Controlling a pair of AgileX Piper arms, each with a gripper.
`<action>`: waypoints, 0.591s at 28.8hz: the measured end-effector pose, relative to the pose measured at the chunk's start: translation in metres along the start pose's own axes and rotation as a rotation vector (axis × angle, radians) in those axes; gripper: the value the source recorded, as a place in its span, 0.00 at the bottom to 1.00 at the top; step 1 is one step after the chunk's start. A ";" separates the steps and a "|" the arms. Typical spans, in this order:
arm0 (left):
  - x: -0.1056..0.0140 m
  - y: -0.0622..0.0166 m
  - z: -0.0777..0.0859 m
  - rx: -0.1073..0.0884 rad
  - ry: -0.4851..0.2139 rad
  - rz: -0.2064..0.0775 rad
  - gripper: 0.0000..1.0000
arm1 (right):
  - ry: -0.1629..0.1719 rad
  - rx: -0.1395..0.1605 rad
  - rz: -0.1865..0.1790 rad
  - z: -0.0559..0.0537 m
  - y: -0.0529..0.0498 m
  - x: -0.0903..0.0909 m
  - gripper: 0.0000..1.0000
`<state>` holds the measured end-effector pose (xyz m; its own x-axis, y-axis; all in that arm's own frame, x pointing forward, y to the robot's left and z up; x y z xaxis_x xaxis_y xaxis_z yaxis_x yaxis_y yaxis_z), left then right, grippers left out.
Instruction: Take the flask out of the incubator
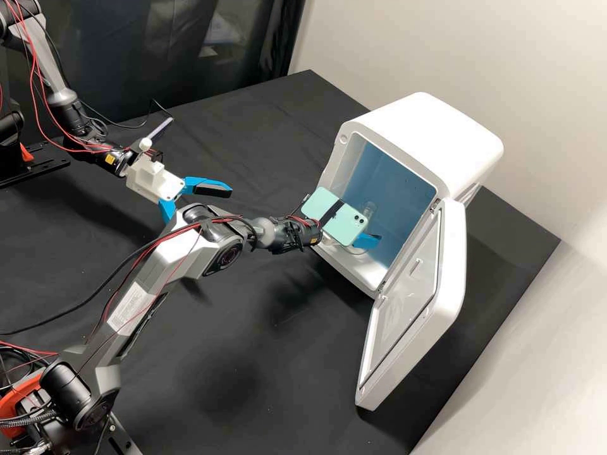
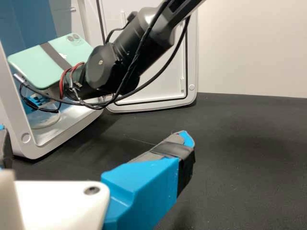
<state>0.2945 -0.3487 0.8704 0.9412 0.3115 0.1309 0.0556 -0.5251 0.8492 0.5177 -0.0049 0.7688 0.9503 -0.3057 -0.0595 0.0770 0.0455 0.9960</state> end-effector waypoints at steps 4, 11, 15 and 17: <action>0.000 0.0000 0.000 0.000 0.000 0.000 1.00 | 0.011 0.036 -0.015 0.004 0.010 -0.016 0.00; 0.000 0.0000 0.000 0.000 -0.001 0.000 1.00 | 0.126 0.105 0.135 -0.002 0.051 -0.053 0.00; 0.000 0.0000 0.000 0.000 -0.001 0.000 1.00 | 0.190 0.131 0.216 -0.006 0.071 -0.071 0.00; 0.000 0.0000 0.000 0.000 -0.001 0.000 1.00 | 0.209 0.142 0.241 -0.005 0.077 -0.079 0.00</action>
<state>0.2946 -0.3488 0.8703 0.9414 0.3110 0.1304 0.0558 -0.5251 0.8492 0.4498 0.0280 0.8500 0.9785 -0.0999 0.1805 -0.1856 -0.0448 0.9816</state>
